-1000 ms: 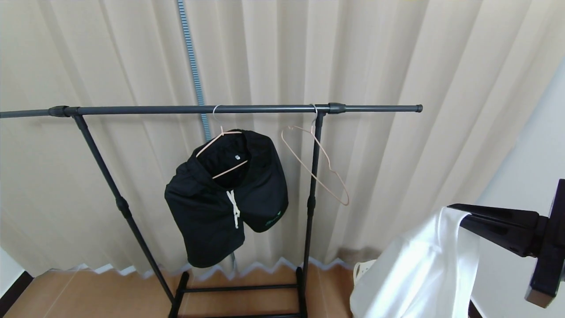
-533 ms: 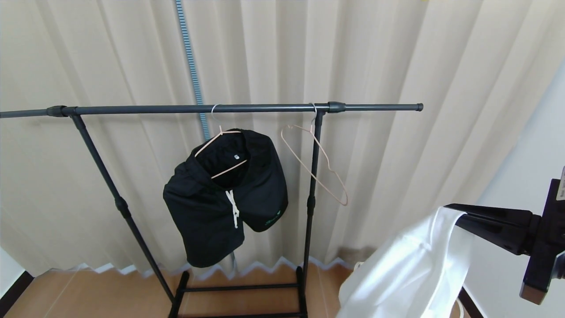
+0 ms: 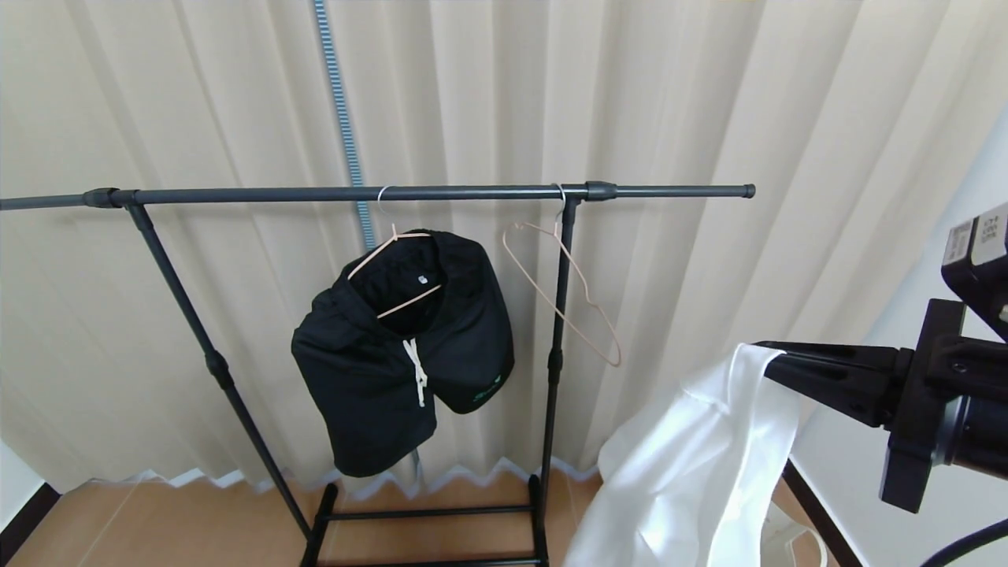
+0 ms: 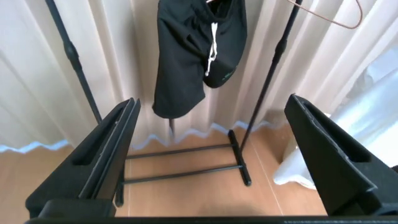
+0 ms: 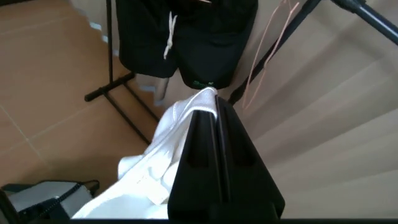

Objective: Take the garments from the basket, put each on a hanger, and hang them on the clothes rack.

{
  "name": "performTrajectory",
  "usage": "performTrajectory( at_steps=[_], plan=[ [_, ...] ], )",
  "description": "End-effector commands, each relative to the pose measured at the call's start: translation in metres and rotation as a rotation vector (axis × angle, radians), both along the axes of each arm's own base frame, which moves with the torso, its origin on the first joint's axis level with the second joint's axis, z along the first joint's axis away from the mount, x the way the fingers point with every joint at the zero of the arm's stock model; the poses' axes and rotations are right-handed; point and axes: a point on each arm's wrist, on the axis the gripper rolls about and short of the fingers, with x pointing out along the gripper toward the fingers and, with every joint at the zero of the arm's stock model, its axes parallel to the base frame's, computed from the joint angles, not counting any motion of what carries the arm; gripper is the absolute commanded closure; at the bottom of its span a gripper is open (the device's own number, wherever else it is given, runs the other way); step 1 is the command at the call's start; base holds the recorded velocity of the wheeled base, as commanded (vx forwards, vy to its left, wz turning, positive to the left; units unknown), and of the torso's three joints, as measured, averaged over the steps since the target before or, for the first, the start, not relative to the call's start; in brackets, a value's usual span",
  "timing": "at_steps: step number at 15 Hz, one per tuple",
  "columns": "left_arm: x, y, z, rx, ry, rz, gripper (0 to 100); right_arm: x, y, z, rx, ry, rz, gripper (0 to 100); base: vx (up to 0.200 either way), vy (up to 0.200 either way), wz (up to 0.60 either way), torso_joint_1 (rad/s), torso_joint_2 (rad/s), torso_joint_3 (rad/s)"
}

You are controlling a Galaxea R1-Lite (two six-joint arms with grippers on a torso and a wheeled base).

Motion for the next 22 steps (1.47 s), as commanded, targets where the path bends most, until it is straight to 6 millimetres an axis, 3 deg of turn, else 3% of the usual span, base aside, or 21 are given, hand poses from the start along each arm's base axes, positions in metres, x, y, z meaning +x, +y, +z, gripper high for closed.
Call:
performTrajectory(
  at_steps=[1,5,7,10,11,12,14,16,17,20,22],
  plan=[
    [0.021,0.000,0.019,-0.005,0.137,-0.012,0,0.009,0.008,0.003,0.025,0.027,-0.011,100,0.000,0.000,0.00,0.000,0.00,0.000],
    [0.080,-0.019,0.060,-0.105,0.364,-0.238,0,0.051,0.041,0.007,0.153,0.105,-0.074,100,0.000,0.000,0.00,0.000,0.00,0.000],
    [0.118,-0.041,0.079,-0.156,0.441,-0.285,0,0.084,0.065,0.002,0.177,0.087,-0.172,100,0.000,0.000,0.00,0.000,0.00,0.000],
    [0.151,-0.070,0.078,-0.172,0.560,-0.345,0,0.118,0.090,-0.021,0.191,0.110,-0.254,100,0.000,0.000,0.00,0.000,0.00,0.000],
    [0.168,-0.092,0.069,-0.194,0.639,-0.368,0,0.130,0.100,-0.028,0.224,0.083,-0.329,100,0.000,0.000,0.00,0.000,0.00,0.000],
    [0.168,-0.092,0.069,-0.194,0.639,-0.368,0,0.130,0.100,-0.028,0.224,0.083,-0.329,100,0.000,0.000,0.00,0.000,0.00,0.000],
    [0.200,-0.137,0.044,-0.188,0.723,-0.420,0,0.128,0.114,-0.027,0.270,0.043,-0.355,100,0.000,0.000,0.00,0.000,0.00,0.000],
    [0.214,-0.159,0.034,-0.192,0.744,-0.433,0,0.127,0.116,-0.025,0.285,0.038,-0.360,100,0.000,0.000,0.00,0.000,0.00,0.000],
    [0.222,-0.181,0.029,-0.196,0.770,-0.445,0,0.128,0.118,-0.023,0.300,0.036,-0.366,100,0.000,0.000,0.00,0.000,0.00,0.000],
    [0.229,-0.216,0.022,-0.189,0.792,-0.473,0,0.127,0.122,-0.022,0.326,0.037,-0.408,100,0.000,0.000,0.00,0.000,0.00,0.000],
    [0.242,-0.241,0.011,-0.184,0.762,-0.367,0,0.122,0.125,-0.020,0.327,0.028,-0.417,100,0.000,0.000,0.00,0.000,0.00,0.000]
  ],
)
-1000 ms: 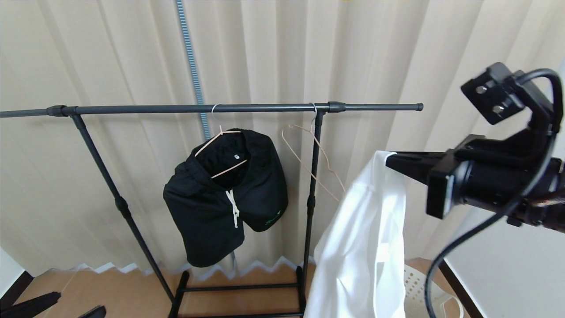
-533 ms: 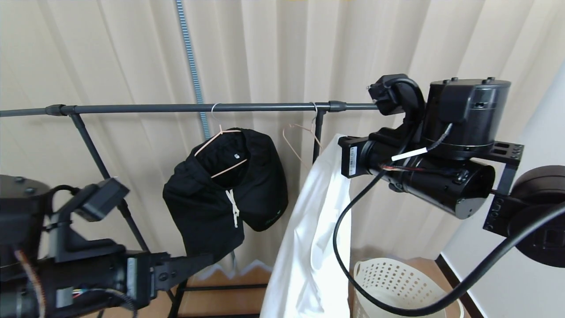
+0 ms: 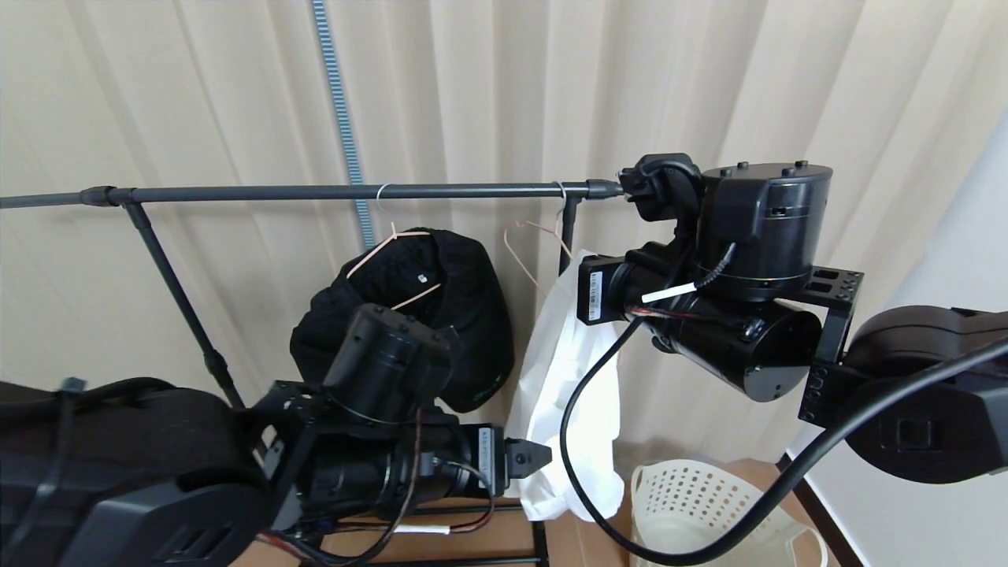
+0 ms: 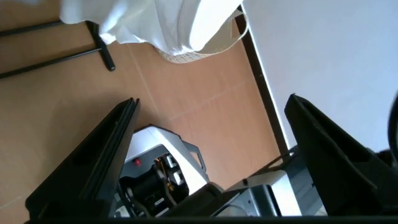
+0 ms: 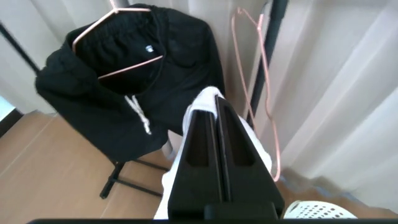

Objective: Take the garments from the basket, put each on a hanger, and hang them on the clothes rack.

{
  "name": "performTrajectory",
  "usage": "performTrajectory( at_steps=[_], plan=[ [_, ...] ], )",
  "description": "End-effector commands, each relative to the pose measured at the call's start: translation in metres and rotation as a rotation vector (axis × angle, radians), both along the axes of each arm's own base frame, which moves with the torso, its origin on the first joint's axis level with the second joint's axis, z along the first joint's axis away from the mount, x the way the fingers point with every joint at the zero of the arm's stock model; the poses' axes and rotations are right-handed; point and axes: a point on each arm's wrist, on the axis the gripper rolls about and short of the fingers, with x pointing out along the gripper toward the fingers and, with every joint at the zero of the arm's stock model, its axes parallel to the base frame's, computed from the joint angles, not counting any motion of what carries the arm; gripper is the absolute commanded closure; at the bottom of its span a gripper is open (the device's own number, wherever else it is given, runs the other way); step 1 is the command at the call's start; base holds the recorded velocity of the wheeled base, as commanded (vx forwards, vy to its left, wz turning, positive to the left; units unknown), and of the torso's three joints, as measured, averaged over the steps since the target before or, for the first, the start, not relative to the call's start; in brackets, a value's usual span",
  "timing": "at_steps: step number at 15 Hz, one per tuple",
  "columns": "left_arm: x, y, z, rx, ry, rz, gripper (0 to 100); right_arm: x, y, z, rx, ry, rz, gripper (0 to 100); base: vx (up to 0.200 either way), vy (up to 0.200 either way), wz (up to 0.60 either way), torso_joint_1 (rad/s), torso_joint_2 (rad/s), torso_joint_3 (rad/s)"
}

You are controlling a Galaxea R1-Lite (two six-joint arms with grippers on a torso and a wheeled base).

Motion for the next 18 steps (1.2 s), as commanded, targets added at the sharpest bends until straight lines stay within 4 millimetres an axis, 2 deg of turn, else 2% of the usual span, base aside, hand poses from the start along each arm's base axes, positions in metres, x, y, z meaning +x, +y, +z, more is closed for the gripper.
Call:
performTrajectory(
  at_steps=[1,5,6,8,10,12,13,18],
  plan=[
    [0.022,-0.036,-0.027,0.068,0.006,0.096,0,-0.004,0.002,0.003,0.005,-0.006,0.008,100,0.000,0.000,0.00,0.000,0.00,0.000],
    [0.032,-0.045,-0.032,0.044,0.018,0.173,0,-0.006,0.001,0.006,0.020,-0.020,0.009,100,0.000,0.000,0.00,0.000,0.00,0.000],
    [0.038,-0.050,-0.040,0.065,0.010,0.219,0,-0.008,-0.001,0.009,0.026,-0.030,0.007,100,0.000,0.000,0.00,0.000,0.00,0.000],
    [0.038,-0.050,-0.048,0.103,0.009,0.239,0,-0.012,-0.003,0.016,0.040,-0.044,0.008,100,0.000,0.000,0.00,0.000,0.00,0.000],
    [0.032,-0.044,-0.061,0.160,0.024,0.252,0,-0.014,-0.007,0.022,0.051,-0.058,0.002,100,0.000,0.000,0.00,0.000,0.00,0.000],
    [0.015,-0.041,-0.072,0.210,0.051,0.219,0,-0.008,-0.016,0.025,0.053,-0.065,-0.025,100,0.000,0.000,0.00,0.000,0.00,0.000],
    [0.007,-0.041,-0.070,0.215,0.046,0.205,0,-0.005,-0.018,0.025,0.053,-0.067,-0.037,100,0.000,0.000,0.00,0.000,0.00,0.000],
    [-0.004,-0.032,-0.054,0.213,0.004,0.182,0,0.005,-0.030,0.026,0.051,-0.069,-0.078,100,0.000,0.000,0.00,0.000,0.00,0.000]
  ],
)
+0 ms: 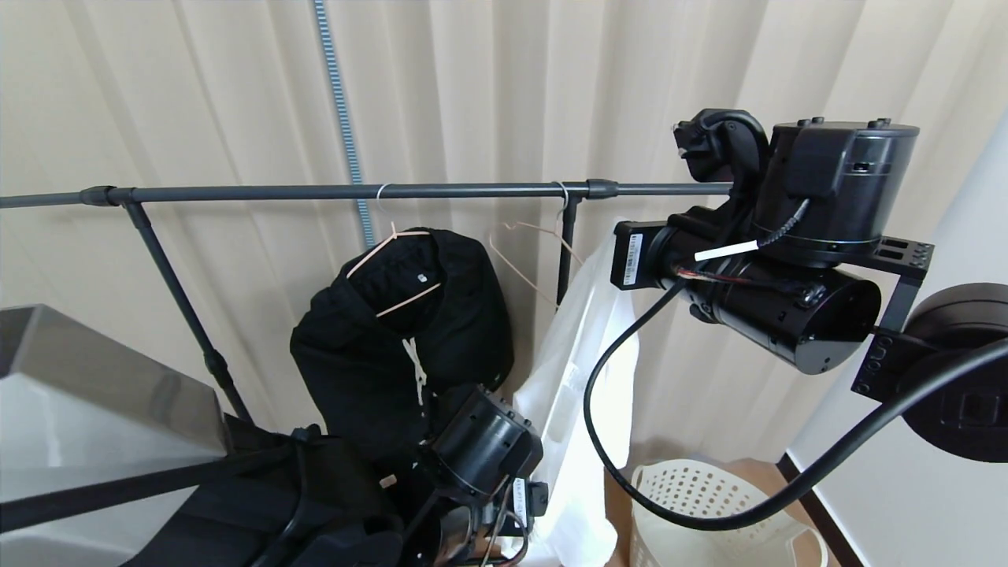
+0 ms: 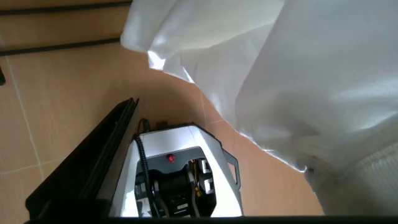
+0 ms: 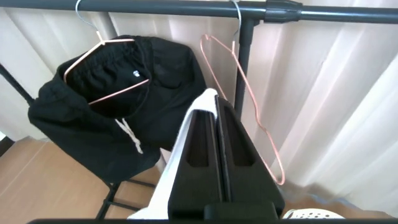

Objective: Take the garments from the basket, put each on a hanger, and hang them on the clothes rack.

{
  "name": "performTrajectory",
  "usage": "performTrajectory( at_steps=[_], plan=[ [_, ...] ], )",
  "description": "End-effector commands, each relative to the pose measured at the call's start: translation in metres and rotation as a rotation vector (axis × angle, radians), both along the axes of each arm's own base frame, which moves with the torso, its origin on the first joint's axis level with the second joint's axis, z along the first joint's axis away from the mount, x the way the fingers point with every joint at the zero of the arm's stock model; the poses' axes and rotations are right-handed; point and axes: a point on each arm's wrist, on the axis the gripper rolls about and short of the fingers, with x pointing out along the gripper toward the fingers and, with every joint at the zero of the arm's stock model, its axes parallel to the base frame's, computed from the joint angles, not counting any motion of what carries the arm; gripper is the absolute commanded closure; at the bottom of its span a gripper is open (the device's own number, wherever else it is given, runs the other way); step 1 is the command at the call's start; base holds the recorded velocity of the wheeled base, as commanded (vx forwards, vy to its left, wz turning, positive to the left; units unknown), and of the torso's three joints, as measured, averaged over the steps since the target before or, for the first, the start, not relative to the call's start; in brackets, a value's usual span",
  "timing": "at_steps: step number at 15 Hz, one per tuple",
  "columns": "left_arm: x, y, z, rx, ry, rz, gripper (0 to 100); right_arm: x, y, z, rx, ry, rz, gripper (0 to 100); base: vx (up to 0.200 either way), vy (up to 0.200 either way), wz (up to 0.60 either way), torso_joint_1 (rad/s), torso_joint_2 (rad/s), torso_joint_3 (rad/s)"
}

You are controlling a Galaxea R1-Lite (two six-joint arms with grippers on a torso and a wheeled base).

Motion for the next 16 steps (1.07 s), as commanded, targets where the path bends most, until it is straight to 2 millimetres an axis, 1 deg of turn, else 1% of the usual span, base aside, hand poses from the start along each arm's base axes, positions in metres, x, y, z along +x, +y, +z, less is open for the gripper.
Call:
performTrajectory(
  at_steps=[1,2,4,6,10,11,13,16],
  plan=[
    [-0.006,0.006,0.013,-0.015,-0.027,0.002,0,0.003,-0.005,0.002,0.003,-0.005,-0.017,100,0.000,0.000,0.00,0.000,0.00,0.000],
    [-0.009,0.010,0.017,-0.011,-0.040,-0.008,100,0.006,-0.008,0.000,-0.009,-0.003,-0.029,100,0.000,0.000,0.00,0.000,0.00,0.000],
    [-0.015,0.018,0.033,-0.021,-0.088,-0.019,100,0.009,-0.010,-0.001,-0.028,-0.003,-0.038,100,0.000,0.000,0.00,0.000,0.00,0.000],
    [-0.018,0.026,0.054,-0.042,-0.154,-0.030,100,0.011,-0.014,-0.001,-0.034,-0.002,-0.049,100,0.000,0.000,0.00,0.000,0.00,0.000],
    [-0.015,0.043,0.081,-0.017,-0.272,-0.024,100,0.011,-0.020,-0.003,-0.104,-0.004,-0.062,100,0.000,0.000,0.00,0.000,0.00,0.000],
    [-0.014,0.045,0.086,-0.018,-0.288,-0.024,100,0.009,-0.022,-0.005,-0.125,0.000,-0.063,100,0.000,0.000,0.00,0.000,0.00,0.000],
    [-0.008,0.049,0.094,-0.014,-0.317,-0.014,100,-0.002,-0.029,-0.006,-0.203,-0.005,-0.053,100,0.000,0.000,0.00,0.000,0.00,0.000],
    [0.002,0.056,0.099,0.025,-0.352,-0.019,100,-0.014,-0.038,-0.008,-0.295,0.028,-0.039,100,0.000,0.000,0.00,0.000,0.00,0.000]
  ],
)
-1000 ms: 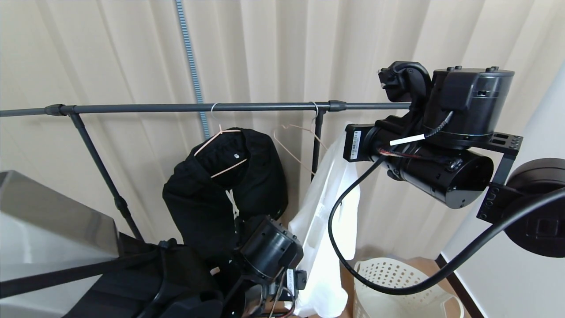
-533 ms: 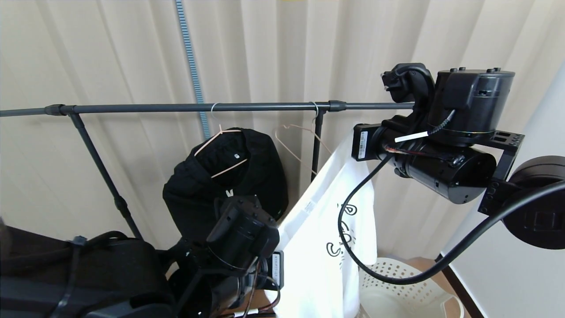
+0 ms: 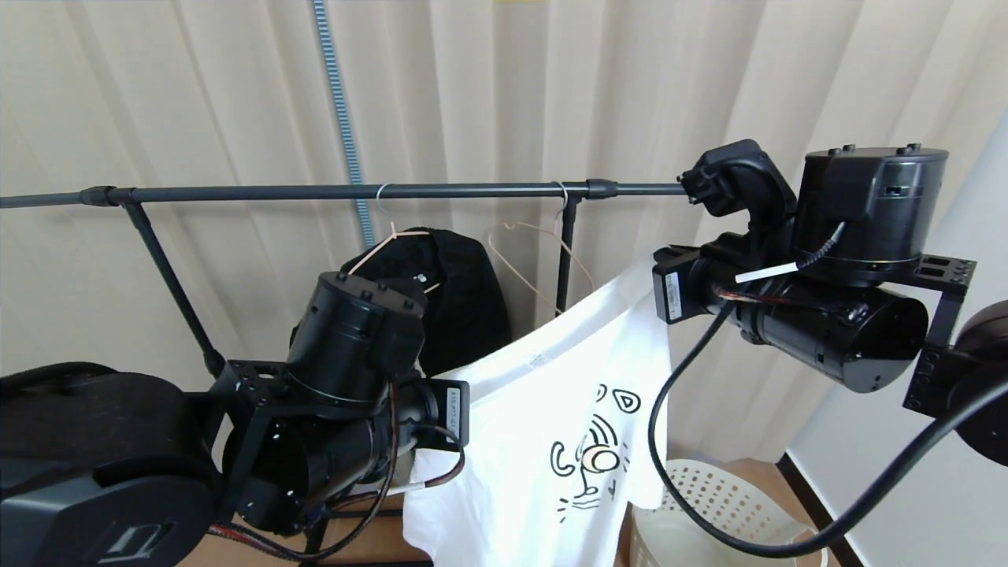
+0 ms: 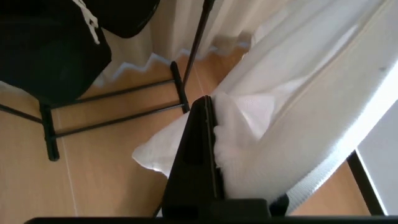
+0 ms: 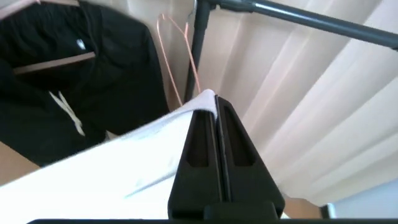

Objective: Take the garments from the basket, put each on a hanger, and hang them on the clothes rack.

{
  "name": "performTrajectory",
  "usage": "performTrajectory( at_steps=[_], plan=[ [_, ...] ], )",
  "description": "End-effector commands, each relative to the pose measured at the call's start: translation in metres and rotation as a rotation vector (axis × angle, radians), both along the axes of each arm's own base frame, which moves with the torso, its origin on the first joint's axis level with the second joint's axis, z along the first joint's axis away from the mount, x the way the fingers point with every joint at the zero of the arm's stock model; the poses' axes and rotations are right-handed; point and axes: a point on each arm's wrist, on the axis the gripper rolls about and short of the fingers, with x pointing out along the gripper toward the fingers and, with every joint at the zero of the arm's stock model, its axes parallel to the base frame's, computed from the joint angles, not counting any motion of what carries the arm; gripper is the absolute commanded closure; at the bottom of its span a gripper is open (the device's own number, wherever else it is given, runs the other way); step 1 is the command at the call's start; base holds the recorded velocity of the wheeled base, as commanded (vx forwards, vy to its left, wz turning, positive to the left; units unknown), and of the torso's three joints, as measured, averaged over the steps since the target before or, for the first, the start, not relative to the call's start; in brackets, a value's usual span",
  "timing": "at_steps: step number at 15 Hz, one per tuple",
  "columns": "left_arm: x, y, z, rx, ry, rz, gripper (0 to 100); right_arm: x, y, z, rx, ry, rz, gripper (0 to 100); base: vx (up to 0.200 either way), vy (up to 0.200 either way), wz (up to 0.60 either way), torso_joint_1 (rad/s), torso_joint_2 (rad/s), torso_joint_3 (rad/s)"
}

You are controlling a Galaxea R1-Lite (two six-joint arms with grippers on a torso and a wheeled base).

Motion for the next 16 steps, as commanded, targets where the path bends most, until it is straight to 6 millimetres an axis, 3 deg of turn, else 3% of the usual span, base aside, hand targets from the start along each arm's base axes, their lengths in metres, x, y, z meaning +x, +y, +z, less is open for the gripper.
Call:
performTrajectory(
  at_steps=[1,6,9,10,16],
  plan=[
    [0.005,0.005,0.008,-0.002,-0.029,0.010,100,-0.012,-0.007,0.006,-0.015,0.015,0.005,100,0.000,0.000,0.00,0.000,0.00,0.000],
    [0.017,0.010,0.019,0.042,-0.092,-0.005,100,-0.043,-0.002,0.015,-0.096,0.132,0.080,100,0.000,0.000,0.00,0.000,0.00,0.000],
    [0.020,0.013,0.023,0.045,-0.128,-0.003,100,-0.048,0.004,0.020,-0.066,0.149,0.097,100,0.000,0.000,0.00,0.000,0.00,0.000],
    [0.019,0.017,0.031,0.040,-0.161,0.000,100,-0.051,0.006,0.031,-0.010,0.180,0.090,100,0.000,0.000,0.00,0.000,0.00,0.000],
    [0.028,0.023,0.048,0.027,-0.259,-0.067,100,-0.063,-0.001,0.041,0.005,0.202,0.078,100,0.000,0.000,0.00,0.000,0.00,0.000]
  ],
)
